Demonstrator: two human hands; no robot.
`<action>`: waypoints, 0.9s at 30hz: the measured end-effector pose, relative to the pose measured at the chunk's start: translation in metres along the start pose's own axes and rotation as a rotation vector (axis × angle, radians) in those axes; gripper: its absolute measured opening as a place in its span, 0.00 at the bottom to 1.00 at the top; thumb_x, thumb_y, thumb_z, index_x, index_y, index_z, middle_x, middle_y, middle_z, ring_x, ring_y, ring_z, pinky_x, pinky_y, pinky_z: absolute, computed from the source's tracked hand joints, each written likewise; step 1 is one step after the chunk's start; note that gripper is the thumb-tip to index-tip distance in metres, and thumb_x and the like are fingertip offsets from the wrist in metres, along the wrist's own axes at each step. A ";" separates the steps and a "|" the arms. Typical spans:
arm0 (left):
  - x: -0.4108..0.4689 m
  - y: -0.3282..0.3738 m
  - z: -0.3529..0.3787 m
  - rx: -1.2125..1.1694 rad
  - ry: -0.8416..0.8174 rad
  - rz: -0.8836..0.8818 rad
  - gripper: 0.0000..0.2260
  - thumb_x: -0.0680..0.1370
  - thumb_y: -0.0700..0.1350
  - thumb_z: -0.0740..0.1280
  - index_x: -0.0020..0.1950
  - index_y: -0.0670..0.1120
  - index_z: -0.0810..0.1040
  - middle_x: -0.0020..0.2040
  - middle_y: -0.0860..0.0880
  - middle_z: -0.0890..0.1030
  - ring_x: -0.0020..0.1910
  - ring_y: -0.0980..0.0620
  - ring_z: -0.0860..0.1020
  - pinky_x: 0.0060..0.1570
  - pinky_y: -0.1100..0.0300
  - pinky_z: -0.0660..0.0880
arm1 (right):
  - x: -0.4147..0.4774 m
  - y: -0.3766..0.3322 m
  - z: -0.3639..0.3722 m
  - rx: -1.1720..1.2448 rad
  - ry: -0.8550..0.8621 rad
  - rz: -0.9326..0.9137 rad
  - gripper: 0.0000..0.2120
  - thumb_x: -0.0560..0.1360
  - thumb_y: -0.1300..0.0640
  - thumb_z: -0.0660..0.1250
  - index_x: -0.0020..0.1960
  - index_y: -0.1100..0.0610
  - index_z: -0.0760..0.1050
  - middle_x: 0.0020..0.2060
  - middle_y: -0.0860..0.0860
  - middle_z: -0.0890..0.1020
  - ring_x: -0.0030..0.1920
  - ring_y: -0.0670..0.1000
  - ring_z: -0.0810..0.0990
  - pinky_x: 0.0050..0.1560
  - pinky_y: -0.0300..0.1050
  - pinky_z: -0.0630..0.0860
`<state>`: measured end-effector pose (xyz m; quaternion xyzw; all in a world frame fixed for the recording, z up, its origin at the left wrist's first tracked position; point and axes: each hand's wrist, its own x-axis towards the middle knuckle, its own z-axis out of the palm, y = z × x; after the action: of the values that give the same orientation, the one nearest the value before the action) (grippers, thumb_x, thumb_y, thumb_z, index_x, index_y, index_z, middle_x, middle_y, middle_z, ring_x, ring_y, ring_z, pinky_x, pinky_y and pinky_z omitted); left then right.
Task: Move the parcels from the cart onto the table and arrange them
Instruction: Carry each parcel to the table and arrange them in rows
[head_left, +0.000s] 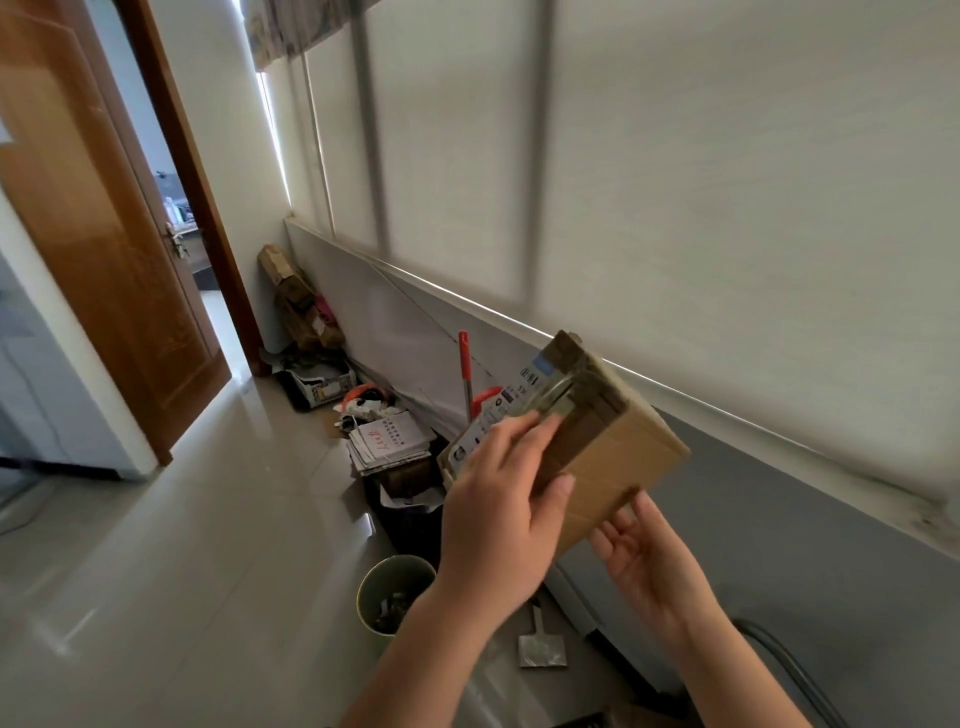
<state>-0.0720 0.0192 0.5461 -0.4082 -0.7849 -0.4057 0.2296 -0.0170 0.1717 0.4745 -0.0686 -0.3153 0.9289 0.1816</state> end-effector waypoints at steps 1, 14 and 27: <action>0.000 -0.002 -0.001 -0.076 0.004 -0.020 0.20 0.77 0.54 0.59 0.67 0.49 0.72 0.61 0.52 0.74 0.58 0.59 0.73 0.54 0.68 0.70 | 0.000 -0.003 0.002 -0.007 0.011 -0.010 0.17 0.74 0.52 0.60 0.56 0.58 0.80 0.53 0.59 0.83 0.51 0.54 0.83 0.46 0.46 0.81; 0.000 -0.021 -0.011 -0.856 0.005 -0.572 0.15 0.68 0.65 0.61 0.54 0.71 0.76 0.50 0.62 0.81 0.50 0.61 0.80 0.49 0.53 0.79 | -0.018 -0.032 0.035 -0.539 0.037 -0.239 0.13 0.74 0.46 0.62 0.46 0.50 0.83 0.42 0.50 0.84 0.42 0.48 0.83 0.38 0.38 0.78; -0.011 -0.029 -0.019 -1.092 -0.321 -0.694 0.44 0.60 0.61 0.78 0.69 0.75 0.55 0.67 0.55 0.72 0.61 0.51 0.77 0.54 0.45 0.77 | -0.026 -0.044 0.036 -0.446 0.016 -0.028 0.21 0.69 0.40 0.61 0.49 0.53 0.82 0.43 0.53 0.85 0.43 0.50 0.83 0.46 0.47 0.74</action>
<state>-0.0888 -0.0110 0.5363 -0.2447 -0.5771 -0.7295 -0.2738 0.0115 0.1740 0.5298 -0.1098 -0.5123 0.8331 0.1772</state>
